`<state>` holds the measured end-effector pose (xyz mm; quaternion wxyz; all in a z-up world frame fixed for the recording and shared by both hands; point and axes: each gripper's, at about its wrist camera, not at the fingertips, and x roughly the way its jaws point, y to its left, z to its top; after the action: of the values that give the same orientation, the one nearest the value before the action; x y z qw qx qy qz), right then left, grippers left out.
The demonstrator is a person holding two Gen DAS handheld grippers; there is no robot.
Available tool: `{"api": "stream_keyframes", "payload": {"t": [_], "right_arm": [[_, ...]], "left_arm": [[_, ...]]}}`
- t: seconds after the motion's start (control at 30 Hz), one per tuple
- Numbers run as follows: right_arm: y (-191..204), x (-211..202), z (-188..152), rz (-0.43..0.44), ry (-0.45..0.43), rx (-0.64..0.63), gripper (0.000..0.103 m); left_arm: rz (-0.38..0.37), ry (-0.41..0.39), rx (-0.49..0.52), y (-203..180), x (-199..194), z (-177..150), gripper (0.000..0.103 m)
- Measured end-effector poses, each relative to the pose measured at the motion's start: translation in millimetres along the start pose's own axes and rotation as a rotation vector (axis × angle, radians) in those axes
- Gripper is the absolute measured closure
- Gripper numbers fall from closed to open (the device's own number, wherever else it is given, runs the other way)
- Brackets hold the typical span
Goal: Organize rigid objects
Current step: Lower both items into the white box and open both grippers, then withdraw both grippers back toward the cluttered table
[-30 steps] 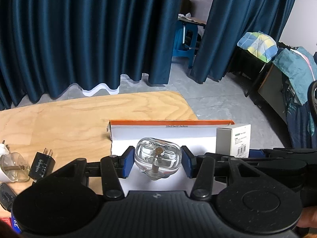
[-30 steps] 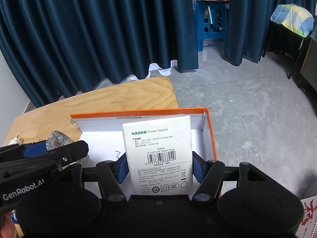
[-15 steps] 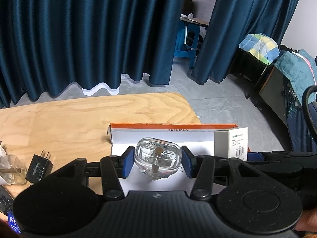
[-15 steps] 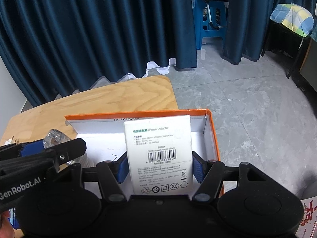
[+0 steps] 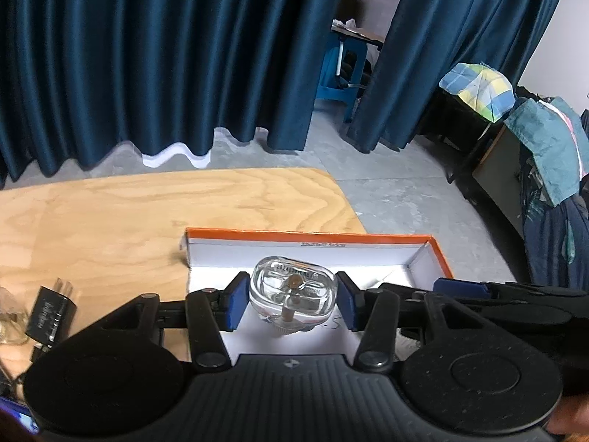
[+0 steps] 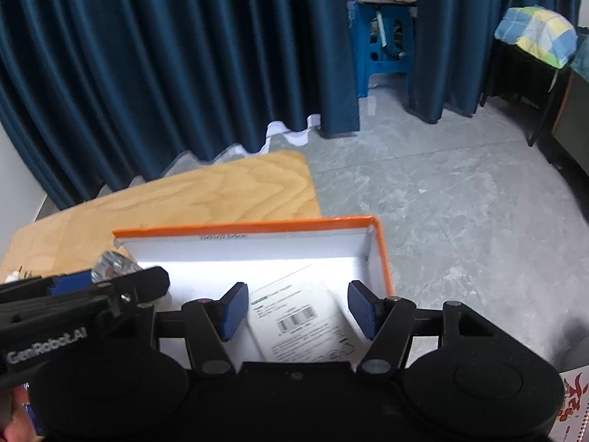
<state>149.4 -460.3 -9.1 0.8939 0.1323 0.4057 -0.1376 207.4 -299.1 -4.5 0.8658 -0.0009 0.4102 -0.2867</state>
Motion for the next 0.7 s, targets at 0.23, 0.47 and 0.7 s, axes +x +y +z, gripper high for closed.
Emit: {"api": "stream_keyframes", "payload": {"t": [0.23,0.47,0.7], "right_arm": [[-14,-32,-1,-0.036,-0.065,0.024,0.026],[-8,-79,-16,-0.026,-0.123,0.009,0.024],[20,-118,-47,-0.002,-0.122,-0.026,0.018]], "left_arm": [[-0.055,-0.032,-0.015,-6,-18,3,0.02],[0.038,-0.058,0.05,-12,-59,-7,0.01],[0.14,-0.06,0.12,-13,-114,-34,0.0]]}}
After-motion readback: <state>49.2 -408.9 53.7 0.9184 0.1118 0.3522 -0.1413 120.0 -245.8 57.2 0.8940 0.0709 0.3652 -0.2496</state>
